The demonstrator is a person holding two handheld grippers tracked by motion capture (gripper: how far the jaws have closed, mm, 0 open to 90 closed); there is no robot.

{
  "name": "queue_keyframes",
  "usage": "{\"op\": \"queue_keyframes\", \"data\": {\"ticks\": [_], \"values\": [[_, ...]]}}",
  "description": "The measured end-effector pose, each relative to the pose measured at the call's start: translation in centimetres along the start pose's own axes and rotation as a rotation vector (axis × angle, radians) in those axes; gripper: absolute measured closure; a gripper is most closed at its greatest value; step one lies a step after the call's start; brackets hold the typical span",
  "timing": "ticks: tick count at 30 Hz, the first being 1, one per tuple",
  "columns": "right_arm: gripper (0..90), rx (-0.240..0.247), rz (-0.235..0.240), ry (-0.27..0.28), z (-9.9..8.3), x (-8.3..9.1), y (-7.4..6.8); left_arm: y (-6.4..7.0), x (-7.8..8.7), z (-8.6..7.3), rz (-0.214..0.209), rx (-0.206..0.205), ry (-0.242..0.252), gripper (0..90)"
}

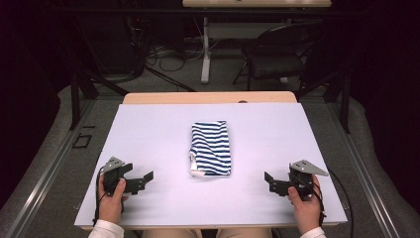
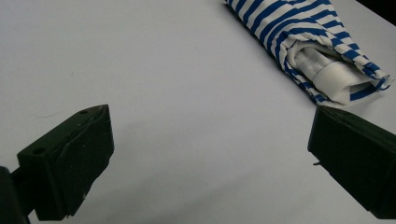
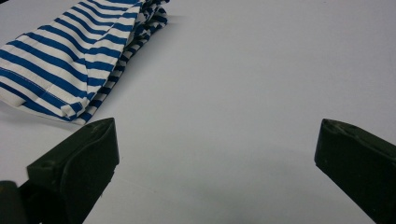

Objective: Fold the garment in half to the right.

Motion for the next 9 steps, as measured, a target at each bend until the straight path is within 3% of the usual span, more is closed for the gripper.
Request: {"op": "queue_keyframes", "data": {"ticks": [9], "values": [[0.0, -0.013, 0.0, 0.01, 0.07, 0.04, 0.18, 0.02, -0.13, 0.06, -0.001, 0.005, 0.001, 0.5]]}}
Point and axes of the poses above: each handheld gripper's, and its own axes: x roughly backward along the jaws, z roughly out of its top, y roughly to its right, the point moved 8 cm from there along -x, roughly forward along the jaws, and after that the axes turned 2 degrees about -y, right-handed, at the moved point
